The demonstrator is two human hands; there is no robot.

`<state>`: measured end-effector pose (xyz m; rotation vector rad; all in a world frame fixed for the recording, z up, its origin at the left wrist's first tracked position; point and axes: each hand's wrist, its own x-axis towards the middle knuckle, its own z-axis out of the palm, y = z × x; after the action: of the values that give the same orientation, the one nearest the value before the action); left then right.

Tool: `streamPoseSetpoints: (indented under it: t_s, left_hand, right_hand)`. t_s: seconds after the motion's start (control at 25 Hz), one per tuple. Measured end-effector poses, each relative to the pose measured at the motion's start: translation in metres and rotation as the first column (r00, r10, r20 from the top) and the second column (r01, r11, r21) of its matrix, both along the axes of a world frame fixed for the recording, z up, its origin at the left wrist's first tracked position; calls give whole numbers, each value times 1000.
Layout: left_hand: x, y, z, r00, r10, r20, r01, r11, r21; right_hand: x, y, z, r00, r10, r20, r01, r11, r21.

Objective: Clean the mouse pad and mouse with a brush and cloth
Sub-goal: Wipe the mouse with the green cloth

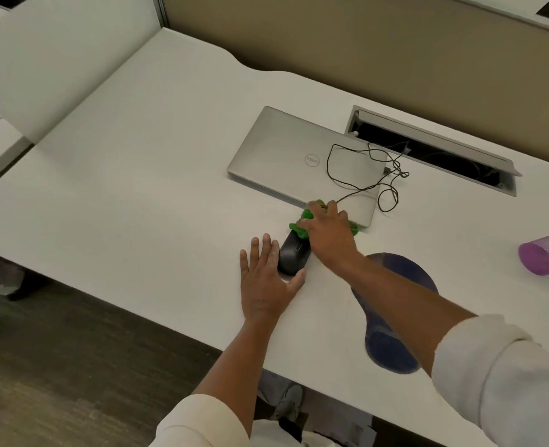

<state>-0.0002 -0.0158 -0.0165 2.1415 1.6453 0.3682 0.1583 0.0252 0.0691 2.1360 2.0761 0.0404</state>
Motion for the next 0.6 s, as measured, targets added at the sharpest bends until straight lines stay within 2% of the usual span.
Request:
streamPoseSetpoints:
  t_s: [0.12,0.28,0.32,0.44,0.6]
  left_hand:
    - [1,0,-1,1000,12,15,-12,1000,19]
    - [0,0,0,1000,-5,17,5,1000,19]
    - [1,0,0,1000,-3,21,3,1000,20]
    - [0,0,1,1000,0,2,0,1000,11]
    - [0,0,1,1000,-5,-14,5,1000,-2]
  right_hand:
    - [-9,-28,-6,998,23,-57,-20,999,42]
    - [0,-59,-1,967,208,-151,-192,975,113]
    - [5,-57,1,971,163,-173,-146,984,105]
    - [15,-38,4,980,-108,-168,123,989,84]
    - [-5,-31,-8,965,-228,-133,228,974,-16]
